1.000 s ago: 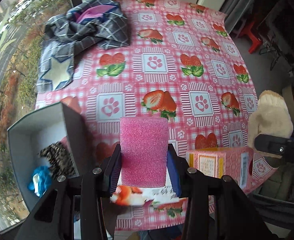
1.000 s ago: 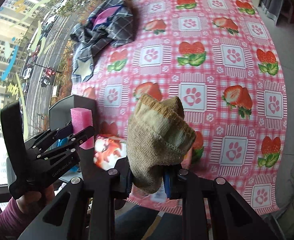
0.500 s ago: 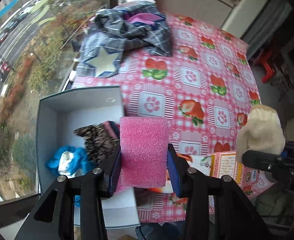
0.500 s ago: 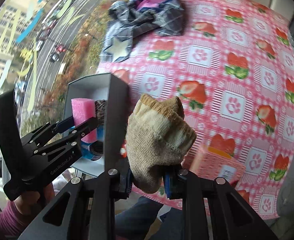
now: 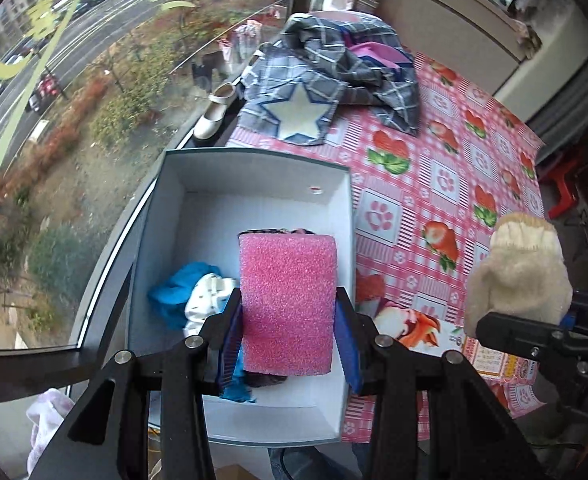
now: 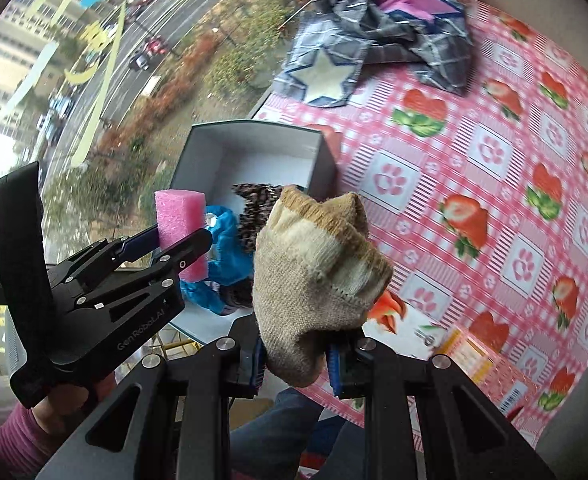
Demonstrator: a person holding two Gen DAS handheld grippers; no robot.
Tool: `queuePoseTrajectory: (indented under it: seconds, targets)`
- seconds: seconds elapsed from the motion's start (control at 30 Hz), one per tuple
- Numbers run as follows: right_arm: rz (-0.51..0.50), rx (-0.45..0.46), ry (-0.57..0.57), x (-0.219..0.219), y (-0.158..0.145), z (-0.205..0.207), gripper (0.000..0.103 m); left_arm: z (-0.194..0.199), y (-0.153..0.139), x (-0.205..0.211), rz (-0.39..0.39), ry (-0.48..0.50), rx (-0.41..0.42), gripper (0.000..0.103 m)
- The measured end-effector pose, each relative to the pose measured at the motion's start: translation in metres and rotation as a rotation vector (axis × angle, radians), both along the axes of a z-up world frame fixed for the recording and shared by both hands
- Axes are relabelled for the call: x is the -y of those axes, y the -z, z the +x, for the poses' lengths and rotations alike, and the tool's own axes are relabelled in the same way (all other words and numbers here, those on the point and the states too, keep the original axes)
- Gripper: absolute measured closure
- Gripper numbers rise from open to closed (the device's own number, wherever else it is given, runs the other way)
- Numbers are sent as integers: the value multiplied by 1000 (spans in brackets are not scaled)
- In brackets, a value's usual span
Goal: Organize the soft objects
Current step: 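Lift and carry the pink sponge and beige knit item toward the box with both tools, then hold the pink sponge over the box with the left tool while the right tool holds the knit item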
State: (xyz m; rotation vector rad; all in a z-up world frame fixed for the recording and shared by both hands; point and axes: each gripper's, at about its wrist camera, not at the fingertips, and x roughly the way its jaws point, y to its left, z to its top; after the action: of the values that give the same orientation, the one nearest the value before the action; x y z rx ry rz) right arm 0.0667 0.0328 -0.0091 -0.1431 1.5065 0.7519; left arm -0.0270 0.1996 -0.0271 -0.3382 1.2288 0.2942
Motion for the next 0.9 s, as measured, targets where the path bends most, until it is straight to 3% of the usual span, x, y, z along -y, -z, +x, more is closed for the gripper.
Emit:
queuePoseTrajectory:
  seconds: [0.9]
  targets:
    - [-14,-50,-135,-71,21,-4,78,-25,6,-36,17,-98,-32,57]
